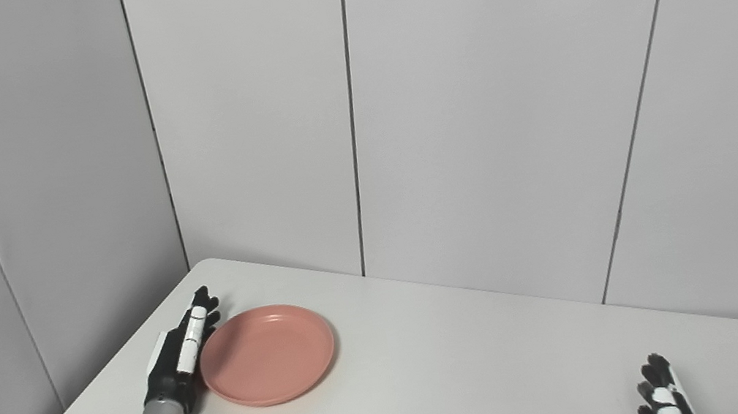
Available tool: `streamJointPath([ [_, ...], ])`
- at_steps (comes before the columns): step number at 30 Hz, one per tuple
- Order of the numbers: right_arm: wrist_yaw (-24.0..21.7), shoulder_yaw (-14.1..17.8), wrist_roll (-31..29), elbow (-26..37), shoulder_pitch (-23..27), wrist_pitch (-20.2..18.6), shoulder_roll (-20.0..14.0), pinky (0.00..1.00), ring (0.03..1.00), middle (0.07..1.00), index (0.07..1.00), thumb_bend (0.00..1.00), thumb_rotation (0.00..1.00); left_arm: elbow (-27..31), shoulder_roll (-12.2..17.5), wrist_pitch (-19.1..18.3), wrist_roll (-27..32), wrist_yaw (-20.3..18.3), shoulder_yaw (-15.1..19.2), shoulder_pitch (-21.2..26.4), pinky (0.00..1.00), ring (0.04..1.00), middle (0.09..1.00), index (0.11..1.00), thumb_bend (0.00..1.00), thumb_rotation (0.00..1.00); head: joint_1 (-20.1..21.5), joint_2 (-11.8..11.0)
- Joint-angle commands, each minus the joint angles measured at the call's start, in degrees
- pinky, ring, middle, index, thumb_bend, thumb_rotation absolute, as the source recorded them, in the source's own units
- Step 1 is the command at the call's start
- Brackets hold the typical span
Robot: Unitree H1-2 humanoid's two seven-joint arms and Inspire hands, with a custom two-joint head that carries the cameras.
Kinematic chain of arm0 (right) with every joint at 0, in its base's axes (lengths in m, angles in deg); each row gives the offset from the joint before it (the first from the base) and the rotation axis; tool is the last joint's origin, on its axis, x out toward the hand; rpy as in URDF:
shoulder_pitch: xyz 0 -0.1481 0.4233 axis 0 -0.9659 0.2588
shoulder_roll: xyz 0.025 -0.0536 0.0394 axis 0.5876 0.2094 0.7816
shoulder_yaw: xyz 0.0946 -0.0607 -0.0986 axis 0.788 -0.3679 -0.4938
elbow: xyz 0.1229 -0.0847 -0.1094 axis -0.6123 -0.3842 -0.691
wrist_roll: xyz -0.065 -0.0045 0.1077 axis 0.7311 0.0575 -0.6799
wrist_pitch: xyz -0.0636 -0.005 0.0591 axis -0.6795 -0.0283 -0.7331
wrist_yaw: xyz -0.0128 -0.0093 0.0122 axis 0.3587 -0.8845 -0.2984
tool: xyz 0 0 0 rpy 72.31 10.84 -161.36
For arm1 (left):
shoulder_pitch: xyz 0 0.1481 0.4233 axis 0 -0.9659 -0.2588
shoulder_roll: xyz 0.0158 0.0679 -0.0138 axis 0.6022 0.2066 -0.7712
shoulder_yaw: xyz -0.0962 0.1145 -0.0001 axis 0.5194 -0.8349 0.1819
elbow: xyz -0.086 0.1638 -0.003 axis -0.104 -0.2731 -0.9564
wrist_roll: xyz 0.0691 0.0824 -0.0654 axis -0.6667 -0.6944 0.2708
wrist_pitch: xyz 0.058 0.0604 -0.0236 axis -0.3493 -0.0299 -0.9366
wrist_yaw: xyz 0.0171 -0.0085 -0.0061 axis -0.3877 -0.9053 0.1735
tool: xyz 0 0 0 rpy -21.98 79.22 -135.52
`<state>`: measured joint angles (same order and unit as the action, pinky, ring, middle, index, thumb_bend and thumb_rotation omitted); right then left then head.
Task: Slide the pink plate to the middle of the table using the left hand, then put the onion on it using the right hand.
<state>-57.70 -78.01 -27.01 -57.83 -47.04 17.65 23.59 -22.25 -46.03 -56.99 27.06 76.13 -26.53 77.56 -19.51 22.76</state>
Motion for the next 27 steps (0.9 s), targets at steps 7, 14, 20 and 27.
streamJointPath([
  [7,0.21,0.27,-0.35,1.51,1.75,0.45,0.09,1.00,1.000,1.000,1.000,0.30,1.00,0.31,-1.58,0.76,1.47,-2.46,-0.99,3.78,0.96,0.944,0.939,0.940,0.61,1.00,0.17,0.26],
  [14,0.25,0.28,-0.43,1.14,1.81,0.72,0.28,1.00,1.000,1.000,1.000,0.32,1.00,-2.61,-2.11,2.82,1.51,-3.97,-1.96,5.19,0.95,0.944,0.944,0.941,0.63,1.00,0.81,0.67],
  [20,-0.02,0.29,-0.62,0.18,2.02,2.01,0.41,1.00,1.000,1.000,1.000,0.33,1.00,-2.50,-3.11,2.82,1.75,-5.10,-2.45,5.19,0.95,0.952,0.952,0.949,0.64,1.00,1.41,0.81],
  [27,0.06,0.36,-0.13,-1.13,2.26,3.57,0.29,1.00,1.000,1.000,1.000,0.34,1.00,-2.27,-4.37,3.43,2.35,-7.05,-2.60,5.43,0.94,0.941,0.940,0.939,0.66,1.00,2.25,1.14],
])
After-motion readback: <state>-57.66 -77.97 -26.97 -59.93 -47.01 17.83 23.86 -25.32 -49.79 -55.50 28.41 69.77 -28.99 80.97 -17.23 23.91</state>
